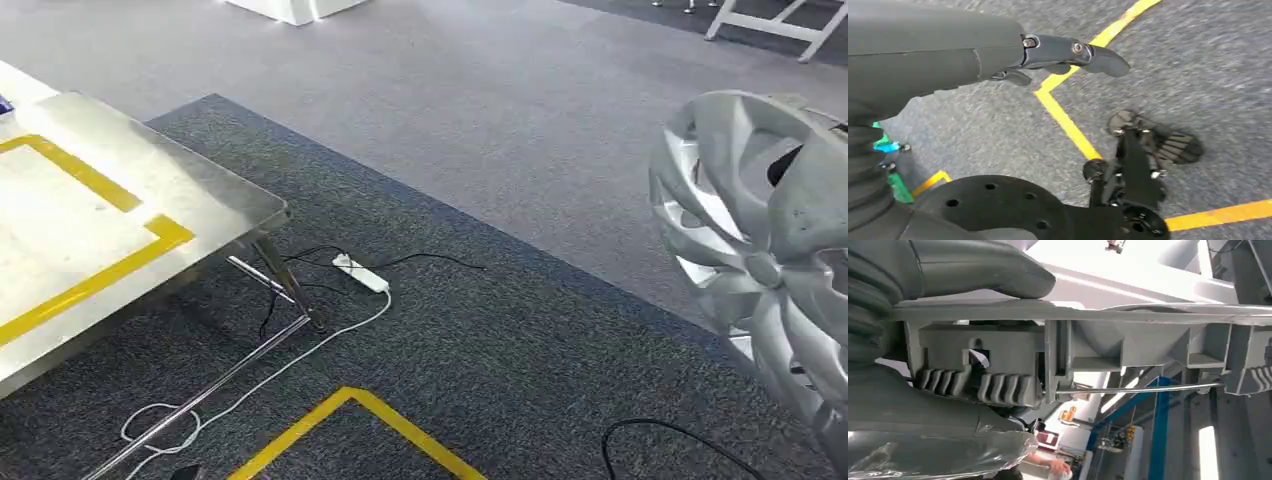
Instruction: Take the parts from the cabinet and place them on the table.
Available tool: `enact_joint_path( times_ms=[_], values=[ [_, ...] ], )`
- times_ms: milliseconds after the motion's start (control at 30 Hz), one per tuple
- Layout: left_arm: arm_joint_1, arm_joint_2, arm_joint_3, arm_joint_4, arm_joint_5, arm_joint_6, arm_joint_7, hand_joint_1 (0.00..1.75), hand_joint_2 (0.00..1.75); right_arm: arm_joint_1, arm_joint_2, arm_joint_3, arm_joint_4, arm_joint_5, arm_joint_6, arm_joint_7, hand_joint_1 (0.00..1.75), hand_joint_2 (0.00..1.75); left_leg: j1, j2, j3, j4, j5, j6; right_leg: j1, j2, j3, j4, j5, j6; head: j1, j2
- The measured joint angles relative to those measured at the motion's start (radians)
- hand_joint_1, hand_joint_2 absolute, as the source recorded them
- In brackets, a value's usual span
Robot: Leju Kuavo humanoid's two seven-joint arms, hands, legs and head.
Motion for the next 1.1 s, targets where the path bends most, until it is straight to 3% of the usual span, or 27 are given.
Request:
enact_joint_path(
  times_ms=[33,67,100,167,200,233,267,300,333,367,400,500,533,567,600,667,700,733,767,800,833,867,900,1000,1033,1067,1100],
  values=[
    [0.002,0.002,0.0,0.0,0.0,0.0,0.0,0.0,1.75,-0.002,0.0,0.0,0.0,0.0,-0.001,0.0,1.75,1.75,0.0,0.029,-0.001,0.006,-0.007,-0.002,-0.003,-0.015,0.002,-0.007,0.004,-0.009,0.001,0.0],
    [0.001,0.0,0.0,0.0,0.0,0.0,0.0,0.0,1.75,-0.001,0.0,-0.001,-0.001,0.0,-0.001,-0.001,1.75,1.75,-0.007,0.091,-0.013,0.031,-0.029,-0.006,-0.001,-0.026,0.005,-0.009,0.004,-0.016,-0.009,0.0],
    [-0.002,-0.001,0.0,0.0,0.0,0.0,0.0,0.0,1.75,0.001,0.001,-0.001,-0.003,0.0,-0.002,-0.001,1.75,1.75,-0.007,0.123,-0.045,0.095,-0.071,-0.011,0.002,-0.042,0.005,-0.01,0.004,-0.021,-0.013,0.0],
    [-0.007,-0.004,0.0,0.0,0.0,-0.002,-0.001,0.0,1.75,0.002,0.001,-0.002,-0.003,0.0,-0.002,0.0,1.75,1.75,-0.005,0.138,-0.128,0.267,-0.147,-0.015,0.007,-0.075,0.004,-0.01,0.001,-0.025,-0.014,0.0],
    [-0.006,-0.004,0.0,0.0,0.0,-0.002,-0.001,0.0,1.75,0.002,0.001,-0.002,-0.003,0.0,-0.002,0.0,1.75,1.75,-0.005,0.138,-0.154,0.32,-0.16,-0.016,0.008,-0.09,0.003,-0.009,0.001,-0.026,-0.013,0.0],
    [-0.005,-0.004,0.0,0.0,0.0,-0.002,-0.001,0.0,1.75,0.002,0.001,-0.002,-0.003,0.0,-0.002,0.0,1.75,1.75,-0.005,0.138,-0.154,0.322,-0.148,-0.016,0.009,-0.103,0.004,-0.009,0.0,-0.026,-0.014,0.0],
    [-0.003,-0.003,0.0,0.0,0.0,-0.002,-0.001,0.0,1.75,0.001,0.002,-0.002,-0.003,0.0,-0.002,0.0,1.75,1.75,-0.005,0.139,-0.134,0.284,-0.118,-0.015,0.01,-0.115,0.005,-0.009,-0.001,-0.025,-0.014,0.0],
    [-0.002,-0.003,0.0,0.0,0.0,-0.002,-0.001,0.0,1.75,0.001,0.002,-0.001,-0.003,0.001,-0.001,0.0,1.75,1.75,-0.005,0.143,-0.092,0.205,-0.074,-0.011,0.01,-0.127,0.008,-0.009,-0.002,-0.024,-0.014,0.0],
    [-0.002,-0.002,0.0,0.0,0.0,-0.003,-0.001,0.0,1.75,0.001,0.002,-0.001,-0.003,0.001,-0.001,0.0,1.75,1.75,-0.009,0.167,-0.033,0.102,-0.029,-0.007,0.01,-0.139,0.013,-0.009,-0.005,-0.021,-0.014,0.0],
    [-0.004,-0.002,0.0,0.0,0.0,-0.003,-0.001,0.0,1.75,0.001,0.002,-0.001,-0.003,0.0,-0.001,0.0,1.75,1.75,-0.014,0.219,0.011,0.029,-0.011,0.0,0.014,-0.149,0.017,-0.009,-0.008,-0.017,-0.014,0.0],
    [-0.009,-0.002,0.0,0.0,0.0,-0.006,-0.001,0.0,1.75,0.002,0.002,-0.002,-0.003,0.0,-0.001,0.0,1.75,1.75,-0.022,0.233,0.02,0.001,-0.023,0.007,0.021,-0.158,0.013,-0.004,-0.015,-0.009,-0.016,0.0],
    [-0.004,-0.003,0.001,0.0,-0.001,-0.01,-0.001,0.0,1.75,0.0,0.002,0.001,-0.006,0.068,-0.034,-0.003,1.75,1.75,-0.024,0.195,0.011,0.004,-0.023,0.024,0.02,-0.191,0.028,-0.014,-0.016,0.003,-0.01,0.0],
    [-0.004,-0.005,0.001,0.0,-0.001,-0.009,-0.002,0.0,1.75,0.003,0.002,0.003,-0.011,0.089,-0.049,-0.003,1.75,1.75,-0.015,0.182,0.021,-0.006,-0.016,0.033,0.019,-0.193,0.028,-0.011,-0.024,0.012,-0.011,0.0],
    [-0.003,-0.008,0.001,0.0,-0.001,-0.007,-0.005,0.0,1.75,0.005,0.002,0.008,-0.014,0.105,-0.065,0.002,1.75,1.75,-0.011,0.173,0.023,-0.007,-0.015,0.037,0.016,-0.137,0.024,0.01,-0.041,0.018,-0.004,0.0],
    [-0.005,-0.006,0.001,0.0,0.0,-0.005,-0.006,0.0,1.75,0.009,0.002,0.01,-0.016,0.11,-0.077,0.003,1.75,1.75,-0.01,0.162,0.023,-0.006,-0.014,0.042,0.013,-0.096,0.0,0.066,-0.074,0.019,-0.002,0.0],
    [-0.008,-0.007,0.001,0.0,0.001,-0.004,-0.008,0.0,1.75,0.012,0.002,0.011,-0.016,0.112,-0.086,0.005,1.75,1.75,-0.01,0.136,0.021,-0.006,-0.014,0.046,0.011,-0.07,-0.086,0.238,-0.15,0.024,0.005,0.0],
    [-0.007,-0.008,0.001,0.0,0.001,-0.006,-0.008,0.0,1.75,0.012,0.002,0.013,-0.016,0.109,-0.087,0.008,1.75,1.75,-0.01,0.123,0.021,-0.006,-0.014,0.047,0.011,-0.069,-0.119,0.298,-0.166,0.026,0.004,0.0],
    [-0.006,-0.01,0.002,0.0,0.001,-0.007,-0.008,0.0,1.75,0.014,0.002,0.014,-0.016,0.105,-0.089,0.013,1.75,1.75,-0.01,0.11,0.022,-0.006,-0.014,0.047,0.011,-0.069,-0.132,0.311,-0.155,0.026,0.005,0.0],
    [-0.005,-0.012,0.002,0.0,0.001,-0.009,-0.008,0.0,1.75,0.014,0.002,0.016,-0.016,0.101,-0.09,0.015,1.75,1.75,-0.009,0.092,0.023,-0.005,-0.014,0.046,0.01,-0.068,-0.12,0.27,-0.116,0.026,0.005,0.0],
    [-0.005,-0.013,0.002,0.0,0.001,-0.01,-0.008,0.0,1.75,0.013,0.002,0.017,-0.016,0.098,-0.093,0.016,1.75,1.75,-0.007,0.077,0.025,-0.005,-0.014,0.044,0.007,-0.065,-0.088,0.195,-0.068,0.026,0.004,0.0],
    [-0.005,-0.016,0.002,0.0,0.0,-0.011,-0.008,0.0,1.75,0.013,0.001,0.018,-0.016,0.095,-0.095,0.016,1.75,1.75,-0.004,0.062,0.028,-0.002,-0.015,0.039,0.003,-0.049,-0.042,0.096,-0.016,0.027,0.005,0.0],
    [-0.005,-0.016,0.002,0.0,0.0,-0.013,-0.008,0.0,1.75,0.012,0.001,0.019,-0.016,0.098,-0.099,0.016,1.75,1.75,-0.004,0.049,0.027,0.0,-0.017,0.032,-0.005,-0.004,-0.009,0.02,0.009,0.032,0.005,0.0],
    [-0.007,-0.014,0.002,0.0,-0.001,-0.013,-0.008,0.0,1.75,0.011,0.001,0.021,-0.016,0.117,-0.109,0.016,1.75,1.75,-0.009,0.039,0.019,0.009,-0.019,0.025,-0.009,0.029,0.002,-0.003,-0.009,0.029,0.006,0.0],
    [-0.001,-0.016,0.002,0.0,-0.006,-0.013,-0.008,0.0,1.75,0.013,0.0,0.027,-0.019,0.155,-0.139,0.018,1.75,1.75,0.001,0.007,0.005,-0.001,-0.005,0.004,0.001,-0.001,0.0,0.005,-0.006,0.003,0.003,0.0],
    [0.001,-0.015,0.002,0.0,-0.008,-0.013,-0.008,0.0,1.75,0.014,0.0,0.029,-0.019,0.162,-0.145,0.019,1.75,1.75,0.0,-0.003,0.004,0.0,-0.005,-0.001,-0.005,-0.015,0.002,-0.002,-0.002,-0.006,0.004,0.0],
    [0.003,-0.016,0.002,0.0,-0.008,-0.012,-0.008,0.0,1.75,0.011,0.0,0.03,-0.021,0.166,-0.151,0.021,1.75,1.75,-0.005,0.054,0.0,0.011,-0.017,-0.004,-0.005,-0.028,0.004,-0.005,0.0,-0.013,0.002,0.0],
    [0.001,-0.016,0.002,0.0,-0.008,-0.011,-0.008,0.0,1.75,0.015,0.0,0.032,-0.025,0.167,-0.155,0.021,1.75,1.75,-0.008,0.105,-0.022,0.055,-0.05,-0.009,-0.003,-0.04,0.005,-0.007,0.0,-0.021,-0.011,0.0]
  ],
)
